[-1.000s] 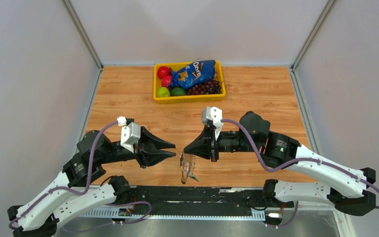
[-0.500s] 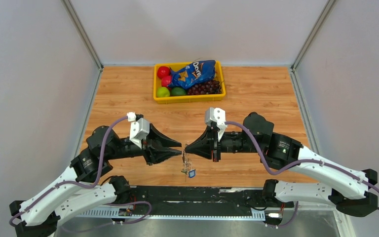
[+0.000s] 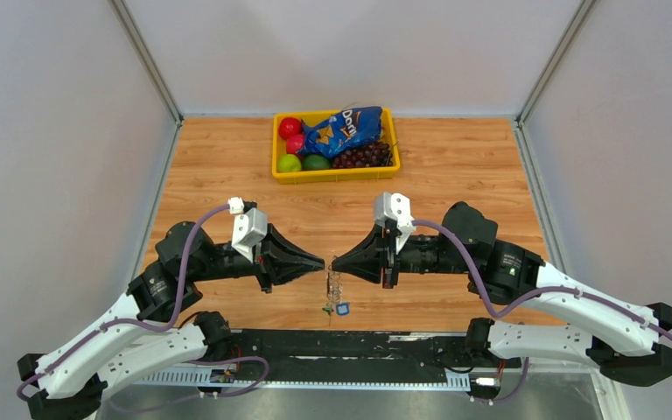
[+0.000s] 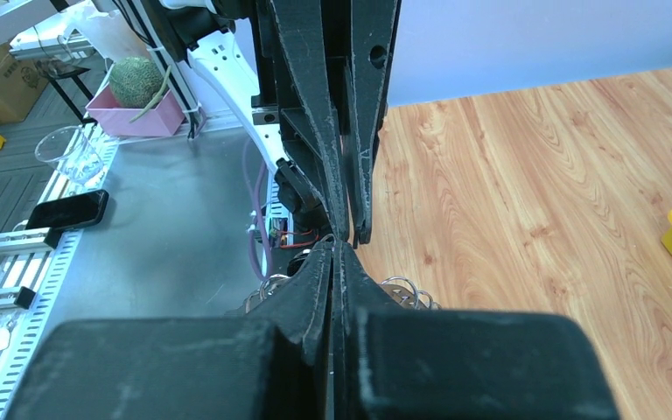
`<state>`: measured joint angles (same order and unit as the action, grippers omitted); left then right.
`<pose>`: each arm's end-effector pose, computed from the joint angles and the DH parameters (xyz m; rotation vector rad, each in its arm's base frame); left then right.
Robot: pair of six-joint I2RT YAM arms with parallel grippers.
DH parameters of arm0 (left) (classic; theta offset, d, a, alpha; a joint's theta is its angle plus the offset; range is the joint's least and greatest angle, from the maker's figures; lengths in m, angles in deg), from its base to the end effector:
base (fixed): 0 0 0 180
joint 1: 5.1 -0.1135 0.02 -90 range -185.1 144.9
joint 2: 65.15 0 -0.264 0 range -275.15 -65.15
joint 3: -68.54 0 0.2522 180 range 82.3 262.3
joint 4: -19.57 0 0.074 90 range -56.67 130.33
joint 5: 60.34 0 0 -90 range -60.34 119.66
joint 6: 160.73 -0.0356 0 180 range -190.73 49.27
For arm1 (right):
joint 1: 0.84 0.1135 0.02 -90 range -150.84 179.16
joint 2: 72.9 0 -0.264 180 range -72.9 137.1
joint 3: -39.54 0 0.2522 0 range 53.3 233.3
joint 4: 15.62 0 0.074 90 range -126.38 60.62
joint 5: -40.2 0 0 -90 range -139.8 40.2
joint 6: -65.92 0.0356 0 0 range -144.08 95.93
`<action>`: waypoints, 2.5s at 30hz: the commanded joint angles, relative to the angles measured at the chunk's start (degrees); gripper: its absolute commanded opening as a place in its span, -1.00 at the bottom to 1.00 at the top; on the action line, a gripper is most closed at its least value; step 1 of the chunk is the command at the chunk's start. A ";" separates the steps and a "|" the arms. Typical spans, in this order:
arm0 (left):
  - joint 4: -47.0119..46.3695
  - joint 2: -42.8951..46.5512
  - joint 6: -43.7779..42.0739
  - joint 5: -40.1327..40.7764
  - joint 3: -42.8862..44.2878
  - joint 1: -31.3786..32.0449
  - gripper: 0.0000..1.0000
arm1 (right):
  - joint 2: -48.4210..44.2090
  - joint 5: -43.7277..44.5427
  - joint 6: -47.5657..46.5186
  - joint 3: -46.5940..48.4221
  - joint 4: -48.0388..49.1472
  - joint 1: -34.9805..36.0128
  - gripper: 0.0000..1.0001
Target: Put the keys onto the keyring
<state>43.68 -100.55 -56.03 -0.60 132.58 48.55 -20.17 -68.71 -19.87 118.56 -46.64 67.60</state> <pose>0.0629 -0.1158 0.3956 0.9708 1.3466 -1.3251 0.0604 0.1843 0.4264 -1.1781 1.3633 1.2102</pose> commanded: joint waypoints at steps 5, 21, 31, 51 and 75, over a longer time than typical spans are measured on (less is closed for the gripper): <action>-2.88 -0.03 0.72 -1.12 -0.28 0.07 -0.55 | -1.03 1.80 -1.48 0.32 5.27 0.98 -1.00; -1.33 2.65 0.46 0.86 0.53 0.07 -0.08 | -0.49 1.68 -2.12 0.52 5.21 1.84 -1.00; -3.16 1.91 1.94 -0.69 0.08 0.04 -0.07 | 0.17 3.89 -2.95 0.84 5.48 3.00 -1.00; -3.01 1.39 3.06 -0.63 -1.20 0.06 -0.17 | 0.27 6.78 -3.92 1.49 5.39 4.12 -1.00; -3.76 0.86 3.76 -1.30 -1.45 0.03 -1.00 | -4.03 12.20 -11.68 -5.98 19.88 9.89 -1.00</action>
<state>41.16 -99.22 -52.77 -1.76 131.53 48.57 -22.62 -56.80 -28.57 112.37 -38.03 76.30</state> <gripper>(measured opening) 0.007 0.005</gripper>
